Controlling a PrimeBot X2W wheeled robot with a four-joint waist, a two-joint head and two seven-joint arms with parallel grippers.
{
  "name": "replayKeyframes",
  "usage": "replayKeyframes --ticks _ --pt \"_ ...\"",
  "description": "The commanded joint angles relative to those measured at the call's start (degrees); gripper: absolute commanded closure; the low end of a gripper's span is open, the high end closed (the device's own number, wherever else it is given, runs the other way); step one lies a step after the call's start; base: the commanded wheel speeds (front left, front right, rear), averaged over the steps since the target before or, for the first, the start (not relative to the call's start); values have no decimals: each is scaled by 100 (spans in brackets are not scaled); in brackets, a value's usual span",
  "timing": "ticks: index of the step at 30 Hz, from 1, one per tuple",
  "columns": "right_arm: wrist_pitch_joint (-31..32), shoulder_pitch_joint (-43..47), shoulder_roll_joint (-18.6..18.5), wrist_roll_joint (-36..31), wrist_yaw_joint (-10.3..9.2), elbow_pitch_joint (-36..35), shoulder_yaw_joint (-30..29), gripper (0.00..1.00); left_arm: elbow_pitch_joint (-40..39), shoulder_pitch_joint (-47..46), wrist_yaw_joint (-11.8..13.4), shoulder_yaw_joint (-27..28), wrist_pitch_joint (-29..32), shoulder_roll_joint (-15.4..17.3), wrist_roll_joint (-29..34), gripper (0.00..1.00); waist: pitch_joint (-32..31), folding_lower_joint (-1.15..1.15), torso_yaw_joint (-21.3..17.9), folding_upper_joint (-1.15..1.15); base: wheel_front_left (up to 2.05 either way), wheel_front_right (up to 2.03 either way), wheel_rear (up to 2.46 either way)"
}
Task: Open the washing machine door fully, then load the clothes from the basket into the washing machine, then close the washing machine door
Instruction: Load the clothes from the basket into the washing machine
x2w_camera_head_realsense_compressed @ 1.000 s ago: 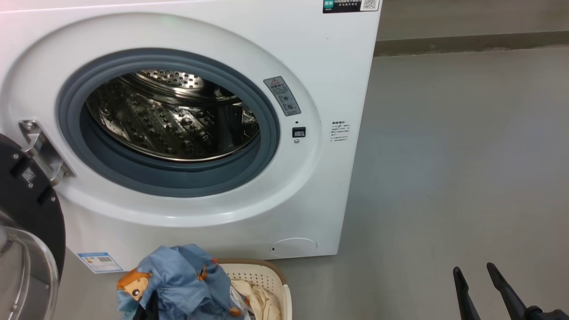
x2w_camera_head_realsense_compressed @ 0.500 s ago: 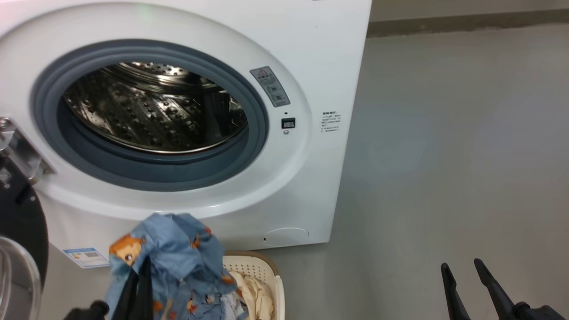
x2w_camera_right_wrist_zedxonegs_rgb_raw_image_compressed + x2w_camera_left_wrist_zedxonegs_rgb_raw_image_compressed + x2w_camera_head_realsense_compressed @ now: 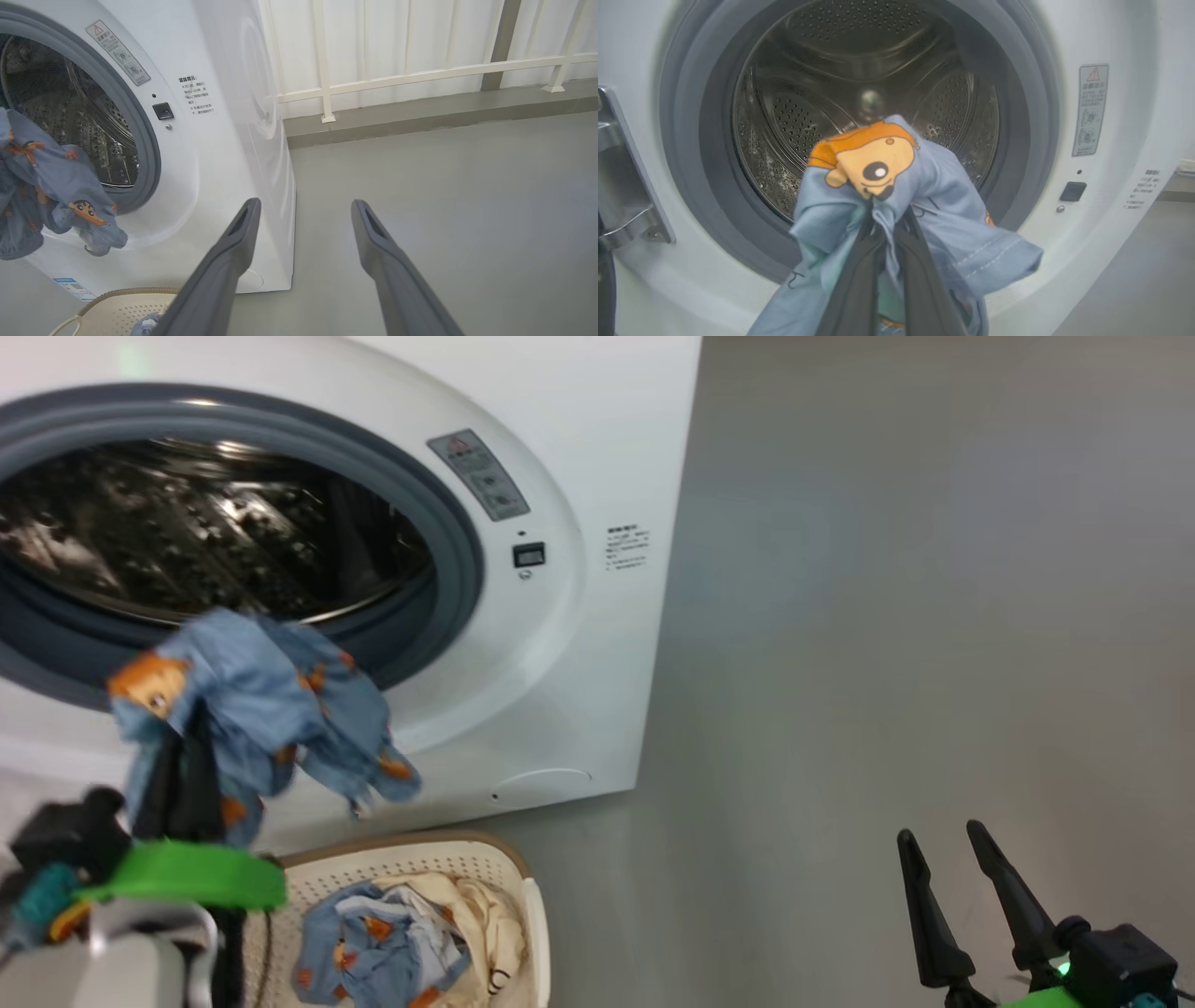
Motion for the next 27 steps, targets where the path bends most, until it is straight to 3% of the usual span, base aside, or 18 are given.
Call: replayKeyframes --ticks 1,10,27 --pt "-27 -216 -33 31 9 -124 172 0 -30 -353 -2 257 -37 203 72 100 258 0 -249 0 0 0 0" --pt "-27 -556 -13 140 9 -117 313 0 808 -1449 -50 754 -37 567 282 100 858 0 -616 0 0 0 0" --pt "-27 -1381 -11 200 9 -210 799 0 1431 -3249 -128 1178 -37 1053 851 100 2458 0 -947 0 0 0 0"
